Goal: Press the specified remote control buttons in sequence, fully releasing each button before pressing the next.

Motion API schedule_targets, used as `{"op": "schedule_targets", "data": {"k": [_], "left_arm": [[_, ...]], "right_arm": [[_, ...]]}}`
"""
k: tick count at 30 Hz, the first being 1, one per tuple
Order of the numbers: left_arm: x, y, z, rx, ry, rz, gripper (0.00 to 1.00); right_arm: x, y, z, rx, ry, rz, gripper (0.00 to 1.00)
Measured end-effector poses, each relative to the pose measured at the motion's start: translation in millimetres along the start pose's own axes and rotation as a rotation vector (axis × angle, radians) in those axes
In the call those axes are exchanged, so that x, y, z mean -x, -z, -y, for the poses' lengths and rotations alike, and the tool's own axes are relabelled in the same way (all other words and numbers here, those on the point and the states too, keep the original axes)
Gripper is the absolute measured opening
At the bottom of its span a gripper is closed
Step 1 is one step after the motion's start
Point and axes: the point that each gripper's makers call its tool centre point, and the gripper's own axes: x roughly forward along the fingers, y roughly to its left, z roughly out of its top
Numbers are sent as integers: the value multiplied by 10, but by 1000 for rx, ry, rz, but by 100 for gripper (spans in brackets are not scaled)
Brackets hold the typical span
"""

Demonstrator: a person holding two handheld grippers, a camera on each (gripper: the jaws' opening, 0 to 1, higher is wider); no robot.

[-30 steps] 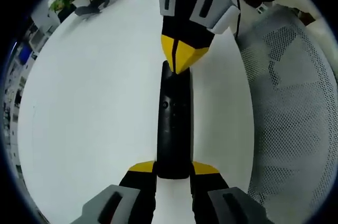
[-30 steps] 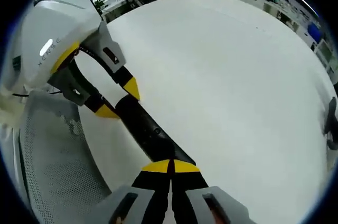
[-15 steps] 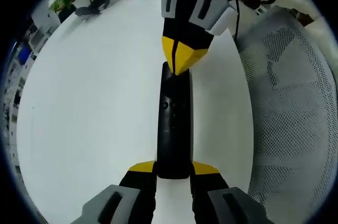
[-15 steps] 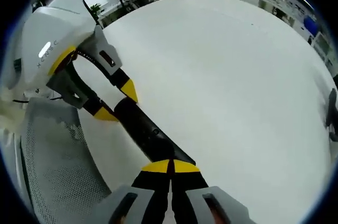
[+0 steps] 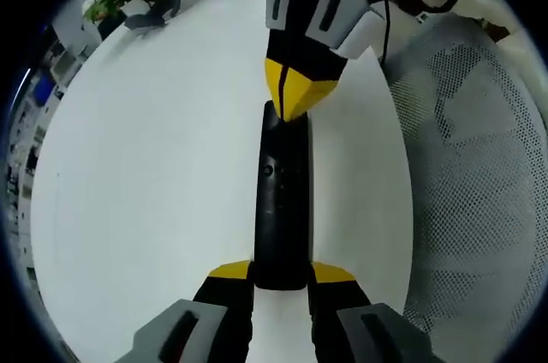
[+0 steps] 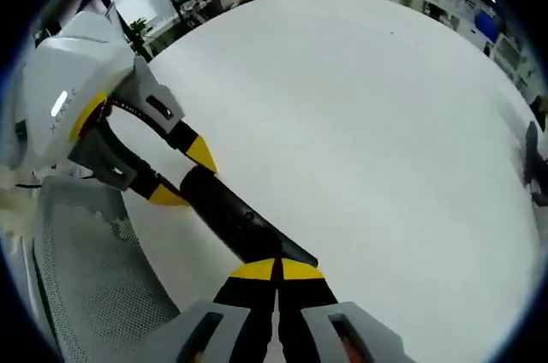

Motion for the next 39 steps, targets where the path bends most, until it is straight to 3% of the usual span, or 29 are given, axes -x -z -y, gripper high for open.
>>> {"op": "schedule_targets", "data": {"k": [6,20,28,39], "left_arm": [[-2,-3,0,0,0,-23,22],[0,0,3,4,3,-3,22],[2,0,1,-3,16,11,22],[6,-2,-1,-4,29,17,22]], "right_arm": [[-12,-15,-18,-11,-2,-11,0],[-40,-45,-86,-3,-45,-13,0],[-51,-44,-92,80,-46,-34,0],[-61,-51,-77,40,-55,-32,0]]}}
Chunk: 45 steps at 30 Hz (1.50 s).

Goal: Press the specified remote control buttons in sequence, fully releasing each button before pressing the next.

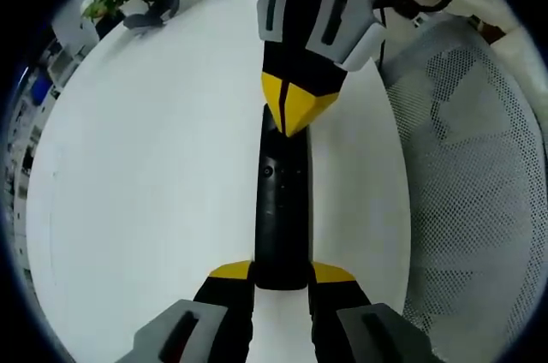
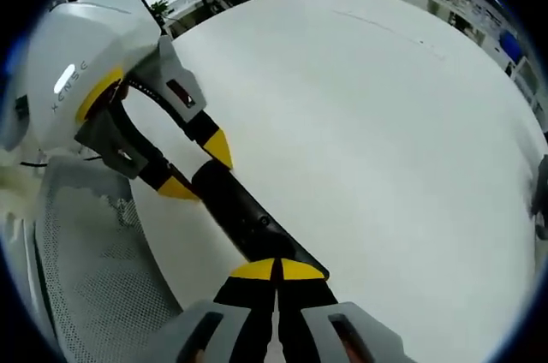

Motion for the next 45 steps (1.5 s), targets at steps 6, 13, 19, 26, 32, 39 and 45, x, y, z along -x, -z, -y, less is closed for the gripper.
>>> {"op": "schedule_targets", "data": {"k": [6,13,19,26,32,39,45], "left_arm": [[7,2,-3,8,-2,38,22],[-1,-1,-5,10,-14,34,22],[-6,-1,-4,6,-18,19,22],[-5,-1,-5,11,-19,29,22],[-3,1,-6,12,-21,39,22],[-2,-2,-5,10,-16,30,22],[0,-4,0,11,-12,31,22]], "right_arm": [[5,0,-4,-18,7,10,0],[15,-7,1,-104,20,0,0],[24,-32,0,-98,36,-4,0],[42,-175,8,-176,9,37,0],[-9,-186,6,-218,6,13,0],[-41,-182,2,-215,-3,-4,0],[-58,-157,-4,-154,25,-21,0]]}}
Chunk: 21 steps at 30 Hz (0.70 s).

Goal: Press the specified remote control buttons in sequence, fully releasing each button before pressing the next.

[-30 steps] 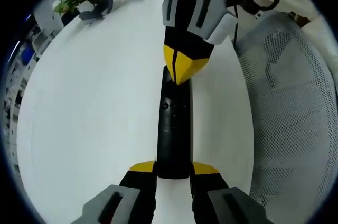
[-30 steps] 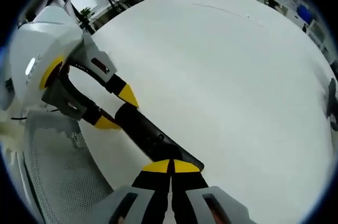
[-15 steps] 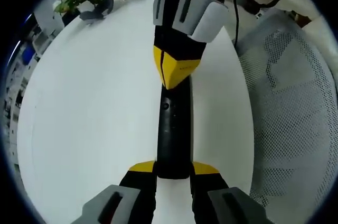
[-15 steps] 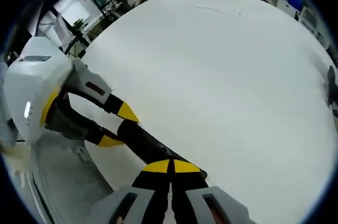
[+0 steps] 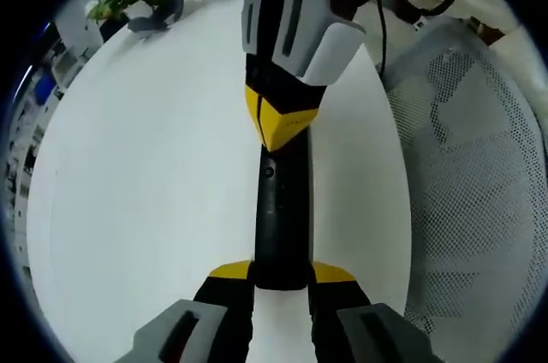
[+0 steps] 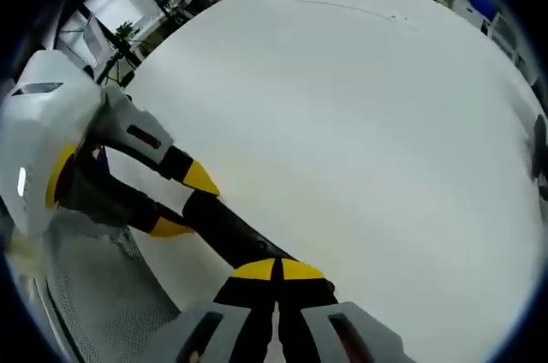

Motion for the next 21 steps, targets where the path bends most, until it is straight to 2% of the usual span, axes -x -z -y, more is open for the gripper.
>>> {"op": "schedule_targets", "data": {"k": [7,15,21], "left_arm": [[1,-2,2,3,10,2,22],[1,-3,2,-1,16,-12,22],[-3,1,-2,-1,6,-14,22]], "right_arm": [[-9,3,32,-40,-20,4,0],[-4,-4,27,-41,-32,20,0],[9,2,22,-16,-46,64,0]]}}
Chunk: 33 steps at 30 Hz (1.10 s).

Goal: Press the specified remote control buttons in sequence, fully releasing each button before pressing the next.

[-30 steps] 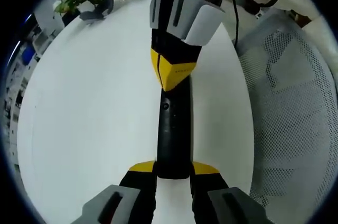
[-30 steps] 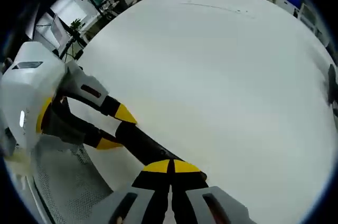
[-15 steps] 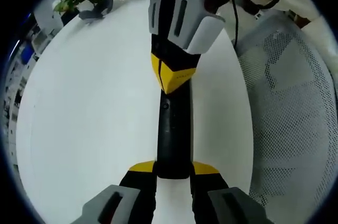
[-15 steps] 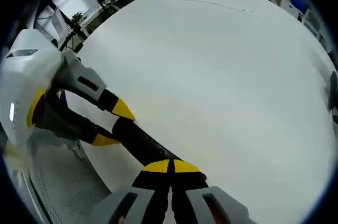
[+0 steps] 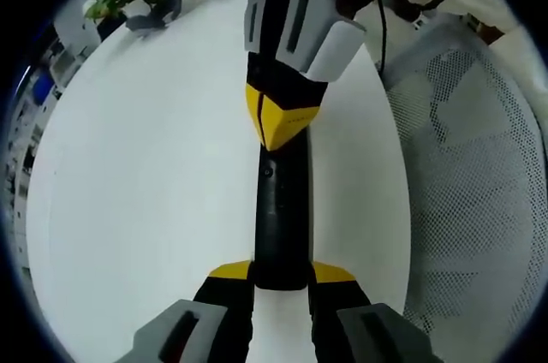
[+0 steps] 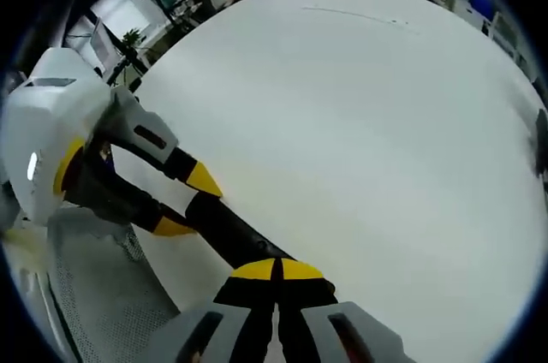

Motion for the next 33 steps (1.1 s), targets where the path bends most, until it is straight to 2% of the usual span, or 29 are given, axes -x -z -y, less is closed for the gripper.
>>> {"op": "schedule_targets", "data": {"k": [6,11,17,22,33], "left_arm": [[1,0,-1,-1,-12,-4,22],[2,2,-3,-3,-11,-8,22],[2,4,0,-2,-13,-7,22],[2,6,1,2,-13,0,22],[3,3,1,-1,-8,8,22]], "right_arm": [[5,-16,-4,-10,5,8,0],[39,-63,-121,16,-41,32,0],[20,-21,-193,84,-59,3,0],[-12,37,-192,119,-46,-31,0],[-17,73,-163,153,-46,-53,0]]}}
